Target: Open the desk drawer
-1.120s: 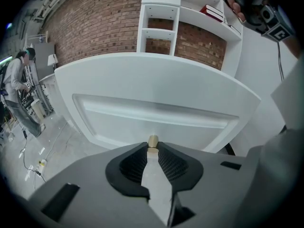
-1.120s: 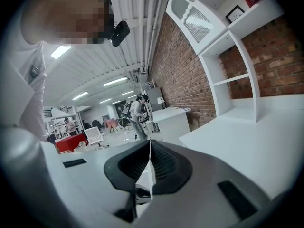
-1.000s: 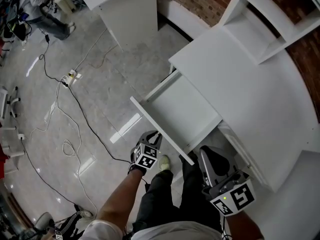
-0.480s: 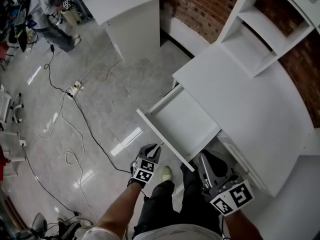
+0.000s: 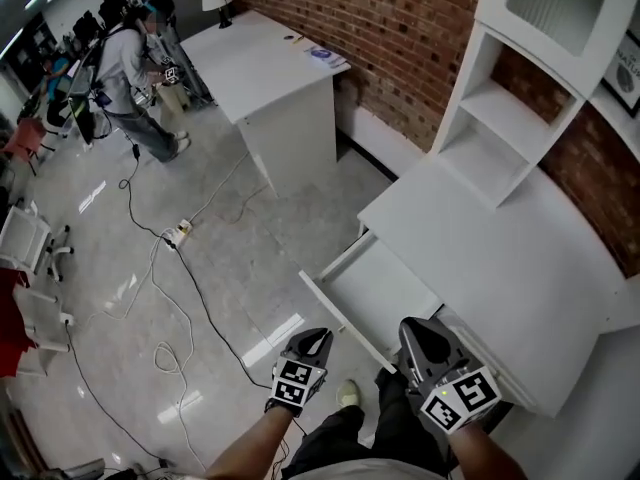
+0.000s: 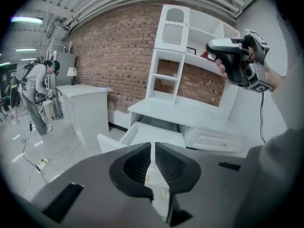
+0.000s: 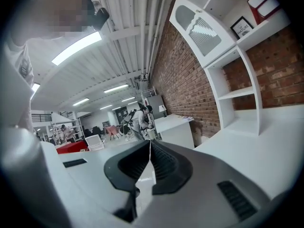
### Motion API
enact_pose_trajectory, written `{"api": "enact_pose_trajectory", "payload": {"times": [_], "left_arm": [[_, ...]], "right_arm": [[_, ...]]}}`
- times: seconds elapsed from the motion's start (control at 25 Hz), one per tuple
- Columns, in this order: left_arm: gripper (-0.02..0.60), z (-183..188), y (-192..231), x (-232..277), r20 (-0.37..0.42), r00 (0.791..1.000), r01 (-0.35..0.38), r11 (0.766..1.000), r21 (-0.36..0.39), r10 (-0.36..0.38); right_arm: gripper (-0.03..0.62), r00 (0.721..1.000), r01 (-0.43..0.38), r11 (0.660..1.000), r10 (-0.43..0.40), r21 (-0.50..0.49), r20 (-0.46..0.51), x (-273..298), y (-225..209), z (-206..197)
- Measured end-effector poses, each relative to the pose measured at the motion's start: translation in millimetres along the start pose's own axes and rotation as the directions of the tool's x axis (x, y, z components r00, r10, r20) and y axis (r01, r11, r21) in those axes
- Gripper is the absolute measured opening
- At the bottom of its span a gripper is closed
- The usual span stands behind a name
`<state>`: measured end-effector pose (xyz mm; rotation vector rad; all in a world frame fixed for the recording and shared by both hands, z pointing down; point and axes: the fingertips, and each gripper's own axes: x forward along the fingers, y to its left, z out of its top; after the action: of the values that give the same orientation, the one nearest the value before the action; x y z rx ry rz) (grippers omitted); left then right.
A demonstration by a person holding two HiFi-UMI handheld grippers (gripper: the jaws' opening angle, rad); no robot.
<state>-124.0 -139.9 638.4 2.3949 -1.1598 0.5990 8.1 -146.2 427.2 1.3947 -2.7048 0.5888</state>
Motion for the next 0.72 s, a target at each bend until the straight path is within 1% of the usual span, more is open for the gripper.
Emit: {"api": "enact_pose_trajectory", "payload": {"times": [0.12,0.32,0.52,0.72], "left_arm": [[0.037,35,-6,-22,0.052,0.999,0.011,1.000,-0.023,-0.010],[0.028,101,-30,-54,0.135,0.989,0.061,0.996,-0.059,-0.053],[0.017,165,-51,-102,0.246,0.966,0.088,0.995,-0.044,-0.075],[0.012,218,-72,-138,0.328,0.939,0.109,0.994,-0.008,-0.100]], "right_arm": [[0.018,1.000,0.003,1.000,-0.003,-0.006,0.004,-2,5,12],[0.018,1.000,0.011,1.000,-0.011,-0.021,0.015,-4,11,35],[0.018,0.999,0.007,0.998,-0.003,-0.069,0.051,-12,42,61],[0.018,0.996,0.003,0.995,0.005,-0.098,0.087,-21,62,92]]}}
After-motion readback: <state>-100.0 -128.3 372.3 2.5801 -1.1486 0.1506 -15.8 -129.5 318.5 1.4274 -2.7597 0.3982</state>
